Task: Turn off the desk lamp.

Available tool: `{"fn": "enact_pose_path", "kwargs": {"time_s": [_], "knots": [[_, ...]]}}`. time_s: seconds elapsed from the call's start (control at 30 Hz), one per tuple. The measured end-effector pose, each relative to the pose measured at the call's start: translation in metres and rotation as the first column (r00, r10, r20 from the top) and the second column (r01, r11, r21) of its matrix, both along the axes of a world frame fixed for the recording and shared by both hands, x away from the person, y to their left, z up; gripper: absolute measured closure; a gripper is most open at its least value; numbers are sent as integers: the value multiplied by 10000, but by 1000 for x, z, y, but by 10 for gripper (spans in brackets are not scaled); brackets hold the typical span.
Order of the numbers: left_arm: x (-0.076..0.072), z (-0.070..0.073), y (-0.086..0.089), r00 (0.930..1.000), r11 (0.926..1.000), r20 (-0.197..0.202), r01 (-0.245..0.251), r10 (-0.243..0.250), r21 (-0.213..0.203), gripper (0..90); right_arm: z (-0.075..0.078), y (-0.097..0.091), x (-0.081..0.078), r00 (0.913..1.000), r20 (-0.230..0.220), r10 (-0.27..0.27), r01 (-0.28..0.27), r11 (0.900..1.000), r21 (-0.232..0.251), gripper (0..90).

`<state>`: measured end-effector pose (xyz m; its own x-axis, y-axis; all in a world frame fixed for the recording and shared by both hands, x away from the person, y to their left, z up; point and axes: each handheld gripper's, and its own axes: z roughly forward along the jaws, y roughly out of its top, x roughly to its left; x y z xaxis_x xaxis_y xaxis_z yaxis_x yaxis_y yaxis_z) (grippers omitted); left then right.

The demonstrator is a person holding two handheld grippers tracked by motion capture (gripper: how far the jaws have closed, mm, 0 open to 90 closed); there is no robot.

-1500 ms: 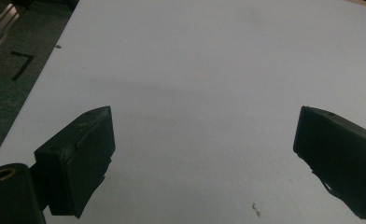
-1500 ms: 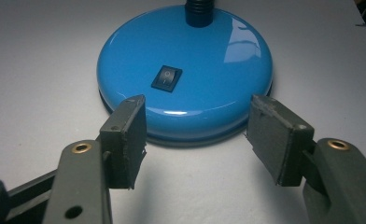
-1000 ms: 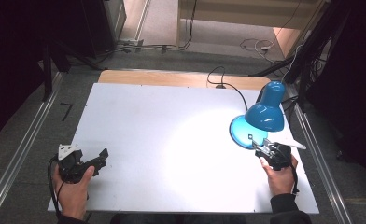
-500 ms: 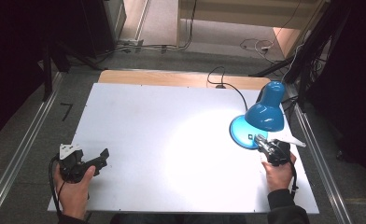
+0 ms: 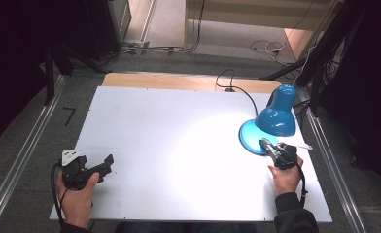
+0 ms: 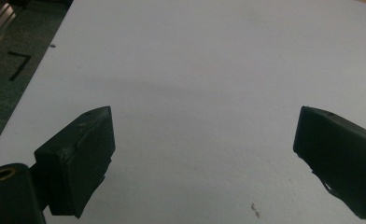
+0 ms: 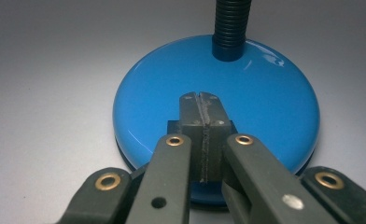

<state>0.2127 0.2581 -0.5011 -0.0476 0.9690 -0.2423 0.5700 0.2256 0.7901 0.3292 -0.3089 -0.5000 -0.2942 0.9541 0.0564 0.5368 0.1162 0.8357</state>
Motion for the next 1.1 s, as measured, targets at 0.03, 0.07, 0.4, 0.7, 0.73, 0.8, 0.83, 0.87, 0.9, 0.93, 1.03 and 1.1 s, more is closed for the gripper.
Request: {"fn": "enact_pose_path", "kwargs": {"time_s": [0.03,0.07,0.4,0.7,0.73,0.8,0.83,0.87,0.9,0.93,1.03,1.1], "knots": [[0,0,0,10000,10000,1,-8,8,-3,60,0,1,1,10000,6,-22,22,10000,-39,877],[0,0,0,10000,10000,4,-18,18,-7,60,0,1,1,10000,6,-22,22,10000,-39,877],[-1,0,0,10000,10000,14,-57,57,-20,60,-2,3,4,10000,-7,-83,83,10000,-33,878],[-2,0,0,10000,10000,52,-47,47,-18,60,-3,2,5,9999,16,-104,104,9999,9,880],[-2,0,0,10000,10000,52,-42,42,-21,60,-3,2,5,9999,25,-105,105,9999,15,880],[-1,0,0,10000,10000,42,-24,24,-19,60,-3,2,5,9999,36,-124,124,9999,45,880],[-1,0,0,10000,10000,35,-12,12,-20,60,-3,2,6,9999,56,-154,154,9999,57,880],[-1,0,0,10000,10000,19,-9,9,-15,60,-3,2,6,9999,56,-154,154,9999,57,880],[-1,0,0,10000,10000,14,-4,4,-15,59,-3,2,6,9998,47,-174,173,9998,72,881],[-1,0,0,10000,10000,35,-1,1,-30,60,-3,2,6,9999,49,-164,164,9998,63,881],[-1,0,0,10000,10000,49,22,-22,-58,60,-3,3,6,9998,61,-188,188,9998,-3,881],[-1,0,0,10000,10000,55,-16,17,-65,60,-3,3,6,9998,65,-182,182,9998,-20,881]]}}
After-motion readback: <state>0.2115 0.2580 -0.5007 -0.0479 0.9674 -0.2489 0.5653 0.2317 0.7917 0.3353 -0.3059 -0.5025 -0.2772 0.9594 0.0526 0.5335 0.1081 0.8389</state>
